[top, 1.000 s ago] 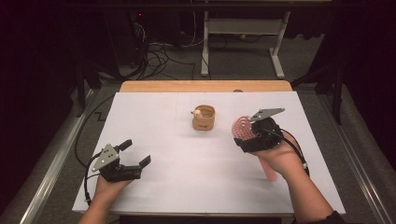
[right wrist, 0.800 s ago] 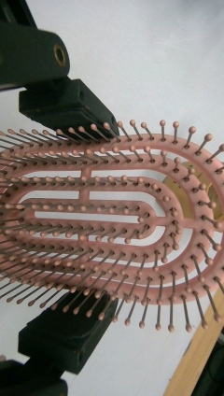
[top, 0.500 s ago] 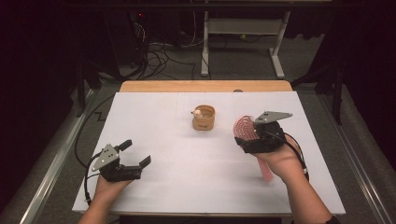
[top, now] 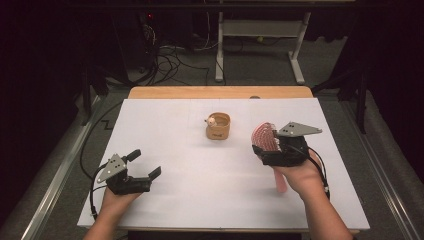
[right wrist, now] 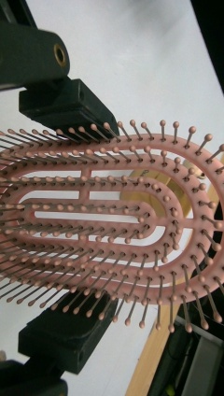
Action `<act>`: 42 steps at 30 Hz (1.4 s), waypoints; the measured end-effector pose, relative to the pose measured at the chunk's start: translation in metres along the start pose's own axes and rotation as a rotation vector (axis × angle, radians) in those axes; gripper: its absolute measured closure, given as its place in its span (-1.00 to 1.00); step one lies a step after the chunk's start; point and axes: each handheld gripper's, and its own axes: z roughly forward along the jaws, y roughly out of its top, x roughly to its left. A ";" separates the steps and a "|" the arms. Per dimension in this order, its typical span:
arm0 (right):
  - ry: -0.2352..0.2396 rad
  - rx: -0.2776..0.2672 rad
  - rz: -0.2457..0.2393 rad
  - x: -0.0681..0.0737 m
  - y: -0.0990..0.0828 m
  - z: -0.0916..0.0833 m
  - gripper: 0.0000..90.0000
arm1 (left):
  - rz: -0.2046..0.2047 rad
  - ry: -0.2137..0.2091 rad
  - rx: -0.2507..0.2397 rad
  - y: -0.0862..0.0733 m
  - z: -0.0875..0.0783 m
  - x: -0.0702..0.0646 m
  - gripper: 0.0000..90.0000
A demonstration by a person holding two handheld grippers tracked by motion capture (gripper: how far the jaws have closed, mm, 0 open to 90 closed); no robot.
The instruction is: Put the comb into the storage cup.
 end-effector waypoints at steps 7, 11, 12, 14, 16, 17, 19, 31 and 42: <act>-0.008 -0.069 0.026 -0.001 -0.004 -0.005 -0.54 | 0.003 -0.001 0.002 0.000 0.000 -0.001 -0.97; -0.014 -0.110 0.032 -0.002 -0.008 -0.007 -0.54 | 0.004 -0.002 0.005 0.000 0.000 -0.002 -0.97; -0.017 -0.119 0.036 -0.003 -0.009 -0.007 -0.54 | 0.003 0.000 0.004 0.000 0.001 -0.002 -0.97; -0.024 -0.143 0.038 -0.004 -0.011 -0.008 -0.54 | 0.008 -0.001 0.009 0.000 0.000 -0.002 -0.97; -0.026 -0.165 0.053 -0.005 -0.014 -0.009 -0.54 | 0.010 -0.002 0.011 0.000 0.000 -0.003 -0.97; -0.031 -0.181 0.056 -0.006 -0.016 -0.010 -0.54 | 0.010 -0.002 0.012 0.000 0.000 -0.003 -0.97; -0.033 -0.199 0.060 -0.007 -0.018 -0.011 -0.54 | 0.009 -0.002 0.011 0.000 0.000 -0.003 -0.97; -0.062 -0.301 0.062 -0.008 -0.029 -0.018 -0.54 | 0.008 0.000 0.019 -0.001 0.001 -0.004 -0.97; -0.080 -0.372 0.050 -0.003 -0.034 -0.025 -0.55 | 0.014 -0.006 0.036 -0.002 0.002 -0.005 -0.97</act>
